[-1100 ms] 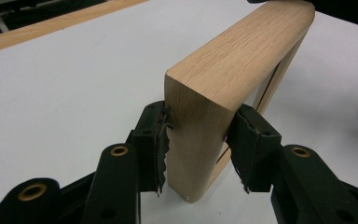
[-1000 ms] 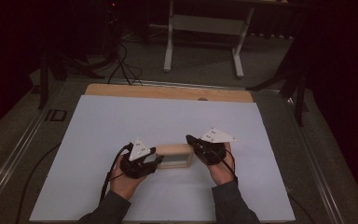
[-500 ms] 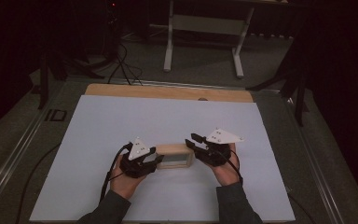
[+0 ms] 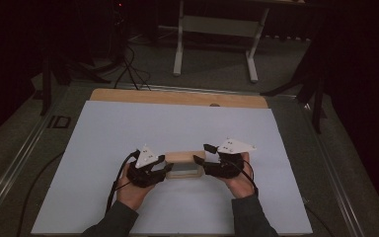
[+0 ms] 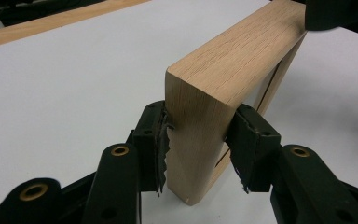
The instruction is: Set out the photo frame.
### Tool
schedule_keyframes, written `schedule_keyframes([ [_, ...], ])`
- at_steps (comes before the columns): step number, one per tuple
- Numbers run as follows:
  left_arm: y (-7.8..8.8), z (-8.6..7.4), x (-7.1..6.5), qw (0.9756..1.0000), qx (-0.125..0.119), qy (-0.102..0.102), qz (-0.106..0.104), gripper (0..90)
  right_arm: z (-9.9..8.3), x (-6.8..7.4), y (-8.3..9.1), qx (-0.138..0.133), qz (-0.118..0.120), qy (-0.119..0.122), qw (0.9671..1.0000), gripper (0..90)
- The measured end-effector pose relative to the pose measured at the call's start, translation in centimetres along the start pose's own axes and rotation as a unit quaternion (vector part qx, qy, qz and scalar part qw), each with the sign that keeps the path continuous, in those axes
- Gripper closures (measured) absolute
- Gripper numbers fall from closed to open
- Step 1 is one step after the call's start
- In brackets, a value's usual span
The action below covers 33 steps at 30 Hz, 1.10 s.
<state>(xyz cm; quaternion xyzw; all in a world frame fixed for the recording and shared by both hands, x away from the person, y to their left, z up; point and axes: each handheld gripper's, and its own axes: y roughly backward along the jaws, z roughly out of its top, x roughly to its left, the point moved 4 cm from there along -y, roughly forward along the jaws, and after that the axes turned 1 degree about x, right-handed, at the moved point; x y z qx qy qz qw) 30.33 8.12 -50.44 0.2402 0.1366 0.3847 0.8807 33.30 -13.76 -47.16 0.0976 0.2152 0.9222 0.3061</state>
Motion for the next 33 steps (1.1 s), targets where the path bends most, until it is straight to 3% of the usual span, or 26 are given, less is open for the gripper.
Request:
schedule_keyframes([
  [18, -0.2, 0.0, 0.3, 1.0, 0.002, 0.004, -0.002, 58.6, -1.9, -0.7, -1.4, 0.027, 0.042, -0.015, 0.9987, 37.4],
  [22, -0.2, 0.0, 0.4, 1.0, 0.001, 0.005, -0.003, 58.8, -2.0, -0.7, -1.5, 0.028, 0.042, -0.013, 0.9986, 37.8],
  [28, -0.3, 0.0, 0.5, 1.0, 0.002, 0.006, -0.006, 59.0, -2.6, -1.0, -2.0, 0.046, 0.031, -0.009, 0.9984, 45.6],
  [33, -0.3, 0.0, 0.5, 1.0, 0.001, 0.005, -0.006, 59.2, -2.6, -1.1, -1.8, 0.039, 0.029, -0.007, 0.9988, 47.7],
])
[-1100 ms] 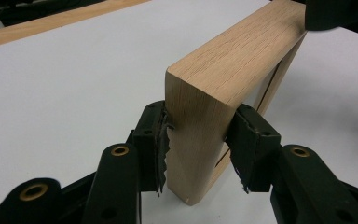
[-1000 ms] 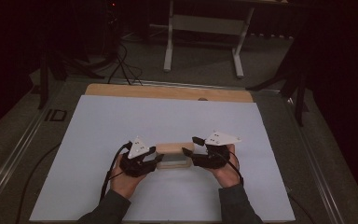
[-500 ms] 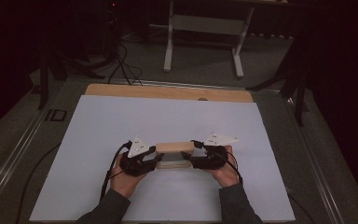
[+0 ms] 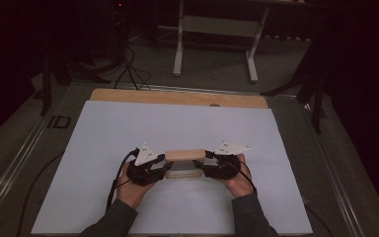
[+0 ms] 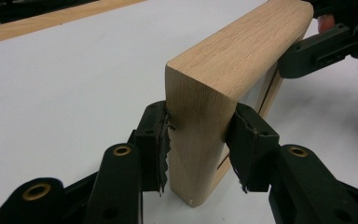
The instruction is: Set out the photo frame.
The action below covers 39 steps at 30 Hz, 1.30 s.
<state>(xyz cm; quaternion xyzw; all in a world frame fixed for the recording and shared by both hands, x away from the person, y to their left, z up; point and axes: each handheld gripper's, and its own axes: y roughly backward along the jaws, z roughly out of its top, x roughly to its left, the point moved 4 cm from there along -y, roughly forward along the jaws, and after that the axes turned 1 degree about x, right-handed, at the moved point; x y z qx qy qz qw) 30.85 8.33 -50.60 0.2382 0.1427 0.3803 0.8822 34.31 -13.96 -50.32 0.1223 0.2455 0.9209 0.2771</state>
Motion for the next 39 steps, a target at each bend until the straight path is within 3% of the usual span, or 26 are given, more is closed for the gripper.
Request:
schedule_keyframes([
  [16, 0.1, 0.1, 0.5, 0.9998, 0.005, -0.018, -0.009, 59.4, 0.3, 0.4, 0.1, 0.007, -0.01, 0.016, 0.9998, 49.9],
  [23, 0.1, 0.2, 1.0, 0.9997, 0.007, -0.019, -0.009, 59.4, 0.5, 0.6, -0.3, 0.01, -0.021, 0.027, 0.9993, 50.1],
  [39, -0.5, 0.6, 2.6, 0.9999, 0.002, -0.016, 0.0, 58.8, 1.0, 0.2, -1.4, 0.009, -0.041, 0.028, 0.9987, 50.4],
])
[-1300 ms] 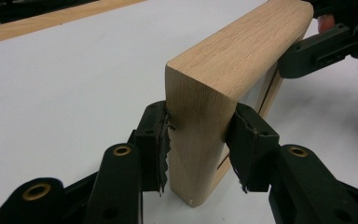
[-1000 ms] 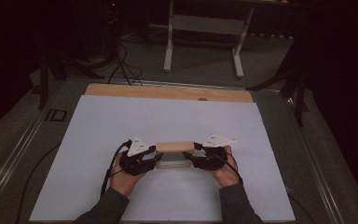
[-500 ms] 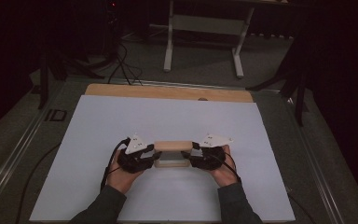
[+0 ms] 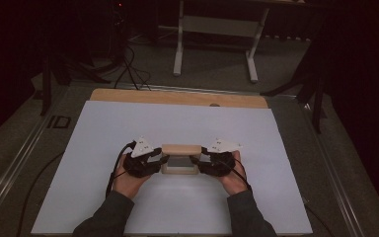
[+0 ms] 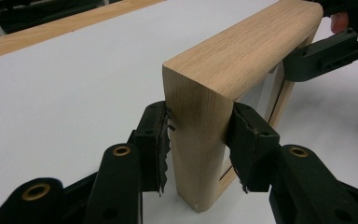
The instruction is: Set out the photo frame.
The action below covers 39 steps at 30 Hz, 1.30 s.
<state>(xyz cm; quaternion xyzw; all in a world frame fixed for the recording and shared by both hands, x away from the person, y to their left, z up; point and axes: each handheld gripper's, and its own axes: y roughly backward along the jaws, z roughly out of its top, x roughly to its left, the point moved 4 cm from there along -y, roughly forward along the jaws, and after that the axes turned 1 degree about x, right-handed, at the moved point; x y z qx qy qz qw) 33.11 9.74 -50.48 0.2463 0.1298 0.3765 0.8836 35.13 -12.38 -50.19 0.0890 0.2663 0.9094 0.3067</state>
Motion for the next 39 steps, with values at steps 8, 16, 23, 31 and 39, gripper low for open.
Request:
schedule_keyframes([
  [8, -0.2, 0.2, 1.1, 0.9999, -0.002, 0.003, 0.011, 58.1, 0.6, -0.1, -1.1, -0.003, -0.011, 0.004, 0.9999, 50.4],
  [16, 0.0, 0.6, 2.6, 0.999, -0.019, 0.009, 0.04, 67.1, 1.3, -0.5, -2.3, -0.011, -0.009, -0.005, 0.9999, 52.9],
  [23, -0.7, 0.4, 2.8, 0.9993, -0.01, 0.014, 0.033, 63.7, 1.4, -0.5, -2.5, -0.007, -0.006, 0.011, 0.9999, 51.9],
  [31, -0.8, 0.3, 3.3, 0.9994, -0.015, 0.027, 0.017, 54.6, 2.0, -0.6, -2.4, -0.002, -0.023, 0.048, 0.9986, 53.6],
  [39, -0.7, 0.6, 3.3, 0.9996, -0.015, 0.025, 0.0, 54.3, 2.1, -0.7, -2.2, 0.002, -0.028, 0.063, 0.9977, 54.2],
])
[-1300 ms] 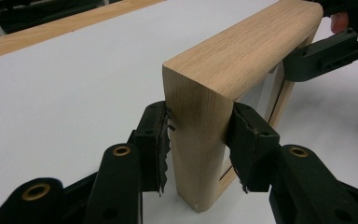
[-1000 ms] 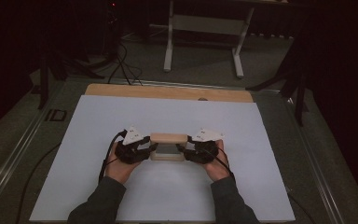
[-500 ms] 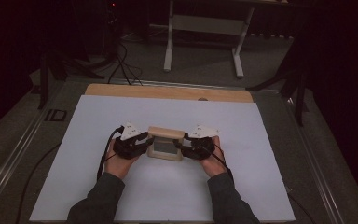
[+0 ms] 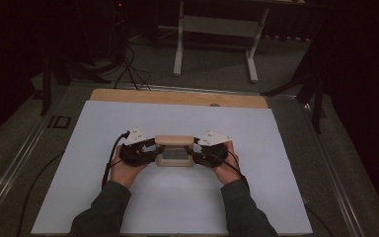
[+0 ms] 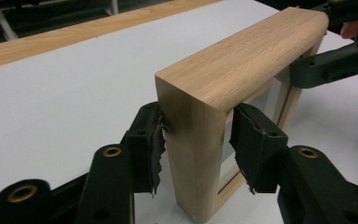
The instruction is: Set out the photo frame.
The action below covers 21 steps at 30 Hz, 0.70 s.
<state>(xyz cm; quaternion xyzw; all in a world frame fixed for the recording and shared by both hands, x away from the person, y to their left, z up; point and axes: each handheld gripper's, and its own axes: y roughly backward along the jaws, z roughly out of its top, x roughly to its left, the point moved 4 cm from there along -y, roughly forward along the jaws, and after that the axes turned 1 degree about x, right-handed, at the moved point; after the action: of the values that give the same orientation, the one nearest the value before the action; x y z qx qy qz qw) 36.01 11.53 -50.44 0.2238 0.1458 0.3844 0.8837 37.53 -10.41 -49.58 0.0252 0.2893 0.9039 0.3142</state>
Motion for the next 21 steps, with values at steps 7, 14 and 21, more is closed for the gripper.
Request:
schedule_keyframes([
  [7, -0.3, 0.4, 0.5, 1.0, 0.001, -0.006, 0.006, 55.3, 0.0, -0.4, -0.6, 0.003, -0.009, -0.012, 0.9999, 54.6],
  [14, -0.6, 0.7, 1.3, 0.9999, 0.001, -0.001, 0.013, 55.1, 0.5, -0.7, -1.3, 0.007, -0.021, -0.015, 0.9996, 54.4],
  [21, -0.9, 0.9, 1.7, 0.9997, -0.002, 0.021, 0.015, 55.0, 0.7, -1.2, -1.8, 0.005, -0.016, -0.036, 0.9992, 53.8],
])
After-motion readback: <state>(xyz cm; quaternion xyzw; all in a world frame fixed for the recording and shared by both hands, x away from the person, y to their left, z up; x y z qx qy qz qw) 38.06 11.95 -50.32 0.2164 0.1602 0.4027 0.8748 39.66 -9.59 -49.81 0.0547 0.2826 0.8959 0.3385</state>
